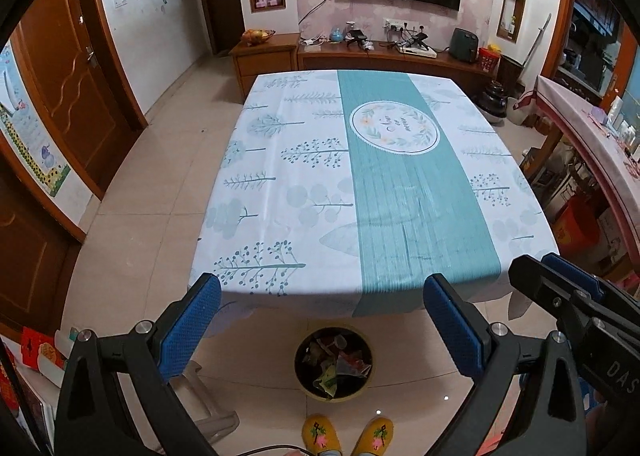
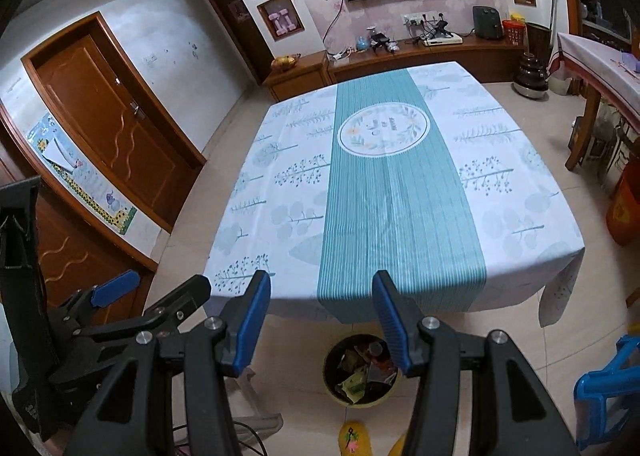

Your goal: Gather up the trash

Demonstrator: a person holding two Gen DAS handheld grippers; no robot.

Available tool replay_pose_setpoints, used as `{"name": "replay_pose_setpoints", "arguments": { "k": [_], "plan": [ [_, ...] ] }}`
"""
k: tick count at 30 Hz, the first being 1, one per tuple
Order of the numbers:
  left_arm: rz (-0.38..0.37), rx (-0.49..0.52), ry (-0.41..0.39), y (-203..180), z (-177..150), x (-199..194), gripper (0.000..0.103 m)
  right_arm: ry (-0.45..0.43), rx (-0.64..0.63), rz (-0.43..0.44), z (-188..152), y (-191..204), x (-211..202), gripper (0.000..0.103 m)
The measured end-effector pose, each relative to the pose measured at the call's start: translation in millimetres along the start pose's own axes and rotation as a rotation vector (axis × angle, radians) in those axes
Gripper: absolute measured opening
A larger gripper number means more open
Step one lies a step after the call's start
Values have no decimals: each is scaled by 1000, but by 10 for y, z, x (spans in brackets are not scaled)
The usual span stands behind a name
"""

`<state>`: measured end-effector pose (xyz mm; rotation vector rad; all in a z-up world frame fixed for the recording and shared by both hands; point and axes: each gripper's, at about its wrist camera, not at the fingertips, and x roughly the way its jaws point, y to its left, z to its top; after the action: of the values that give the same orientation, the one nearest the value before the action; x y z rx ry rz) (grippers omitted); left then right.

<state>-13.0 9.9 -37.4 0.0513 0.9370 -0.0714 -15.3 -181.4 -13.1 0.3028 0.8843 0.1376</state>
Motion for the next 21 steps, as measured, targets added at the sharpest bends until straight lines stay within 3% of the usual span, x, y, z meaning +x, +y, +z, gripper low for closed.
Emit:
{"name": "replay_pose_setpoints", "arguments": {
  "k": [21],
  "plan": [
    [18, -10, -4, -57, 34, -84, 100, -21, -12, 6, 56, 23, -85, 53]
  ]
}}
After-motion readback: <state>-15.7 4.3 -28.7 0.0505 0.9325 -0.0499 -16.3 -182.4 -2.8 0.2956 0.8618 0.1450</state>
